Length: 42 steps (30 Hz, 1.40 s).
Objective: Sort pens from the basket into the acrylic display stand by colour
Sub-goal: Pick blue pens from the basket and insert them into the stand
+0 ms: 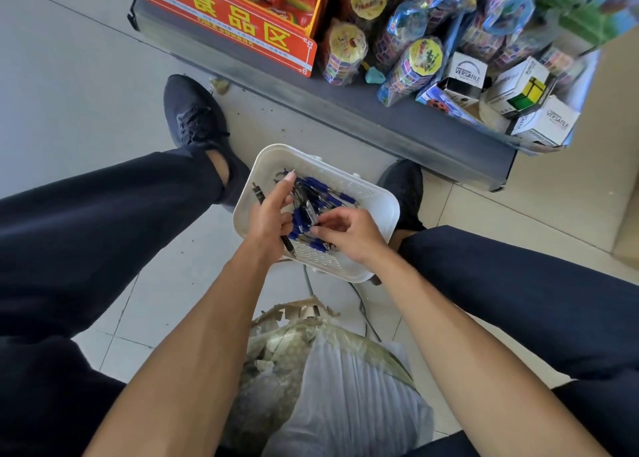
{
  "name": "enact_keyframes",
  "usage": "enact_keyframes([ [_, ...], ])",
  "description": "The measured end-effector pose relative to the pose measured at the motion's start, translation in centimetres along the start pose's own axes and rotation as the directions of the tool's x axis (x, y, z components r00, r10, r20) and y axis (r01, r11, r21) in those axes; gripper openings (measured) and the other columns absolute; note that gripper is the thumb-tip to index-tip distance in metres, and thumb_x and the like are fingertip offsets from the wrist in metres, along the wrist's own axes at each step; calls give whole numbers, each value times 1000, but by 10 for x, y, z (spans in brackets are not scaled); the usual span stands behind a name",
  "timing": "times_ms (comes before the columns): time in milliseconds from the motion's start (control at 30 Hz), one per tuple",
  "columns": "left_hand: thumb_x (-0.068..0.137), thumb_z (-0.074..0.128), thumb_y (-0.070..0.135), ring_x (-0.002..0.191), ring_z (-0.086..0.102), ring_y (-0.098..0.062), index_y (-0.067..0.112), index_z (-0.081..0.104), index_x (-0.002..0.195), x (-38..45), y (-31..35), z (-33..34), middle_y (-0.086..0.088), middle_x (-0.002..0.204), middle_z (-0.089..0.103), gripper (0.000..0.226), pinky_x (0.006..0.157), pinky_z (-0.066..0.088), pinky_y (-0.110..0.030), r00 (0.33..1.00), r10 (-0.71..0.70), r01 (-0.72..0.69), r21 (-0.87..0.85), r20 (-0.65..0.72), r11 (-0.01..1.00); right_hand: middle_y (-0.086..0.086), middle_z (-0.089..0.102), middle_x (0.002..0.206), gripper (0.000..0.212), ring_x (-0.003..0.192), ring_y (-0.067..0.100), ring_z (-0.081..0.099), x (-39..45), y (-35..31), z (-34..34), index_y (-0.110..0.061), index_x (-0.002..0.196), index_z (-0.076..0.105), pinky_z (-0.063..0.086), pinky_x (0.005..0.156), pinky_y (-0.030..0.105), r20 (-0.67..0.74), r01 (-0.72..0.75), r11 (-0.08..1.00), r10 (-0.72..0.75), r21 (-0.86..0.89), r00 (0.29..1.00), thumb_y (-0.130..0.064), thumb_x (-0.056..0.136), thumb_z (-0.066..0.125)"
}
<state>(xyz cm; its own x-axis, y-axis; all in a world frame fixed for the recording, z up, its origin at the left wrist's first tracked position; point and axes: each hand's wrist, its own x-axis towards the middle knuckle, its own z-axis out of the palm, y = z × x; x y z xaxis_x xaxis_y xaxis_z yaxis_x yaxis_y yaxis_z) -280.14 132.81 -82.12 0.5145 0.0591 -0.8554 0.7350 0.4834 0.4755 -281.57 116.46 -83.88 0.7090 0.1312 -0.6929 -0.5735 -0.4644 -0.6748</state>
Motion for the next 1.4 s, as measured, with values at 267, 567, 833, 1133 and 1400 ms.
enact_keyframes([
  [267, 94, 69, 31, 80, 71, -10, 18, 76, 100, 1, -2, -4, 3, 94, 76, 15, 72, 57, -29, 991, -12, 0, 91, 137, 996, -5, 80, 92, 21, 93, 12, 75, -14, -17, 13, -27, 92, 79, 57, 97, 42, 176, 34, 995, -50, 90, 983, -25, 74, 90],
  [567, 105, 52, 16, 56, 54, -11, 8, 62, 99, 17, -9, -7, -3, 72, 57, 14, 52, 48, -21, 999, -44, 44, -1, -20, 999, -5, 69, 71, 26, 66, 2, 62, -7, -3, 13, -11, 82, 73, 47, 64, 13, -210, 90, 994, -101, -59, 973, -29, 98, 64],
  [833, 102, 55, 37, 45, 21, -8, 14, 60, 89, 19, -8, -11, 5, 54, 27, 27, 43, 19, -20, 1000, -13, 13, -17, -18, 1000, -3, 65, 97, 16, 96, 22, 66, 27, 27, 3, -14, 109, 71, 56, 91, 37, -141, -114, 935, 70, -336, 987, -11, 95, 63],
  [1133, 101, 48, 52, 40, 20, -8, 18, 48, 66, 19, -3, -14, 6, 47, 30, 48, 38, 19, -22, 996, -52, 59, -102, 68, 993, 9, 59, 122, 17, 111, 27, 60, 44, 38, 34, -11, 110, 67, 44, 92, 28, -111, -175, 859, 138, -482, 984, -8, 94, 64],
  [1400, 100, 49, 52, 41, 20, -8, 19, 44, 65, 24, -3, -16, 6, 48, 29, 48, 41, 15, -24, 991, -96, 105, -93, 97, 990, 12, 49, 133, 21, 105, 23, 54, 57, 46, 43, -7, 110, 70, 42, 88, 27, -95, -232, 799, 216, -555, 972, -18, 93, 65],
])
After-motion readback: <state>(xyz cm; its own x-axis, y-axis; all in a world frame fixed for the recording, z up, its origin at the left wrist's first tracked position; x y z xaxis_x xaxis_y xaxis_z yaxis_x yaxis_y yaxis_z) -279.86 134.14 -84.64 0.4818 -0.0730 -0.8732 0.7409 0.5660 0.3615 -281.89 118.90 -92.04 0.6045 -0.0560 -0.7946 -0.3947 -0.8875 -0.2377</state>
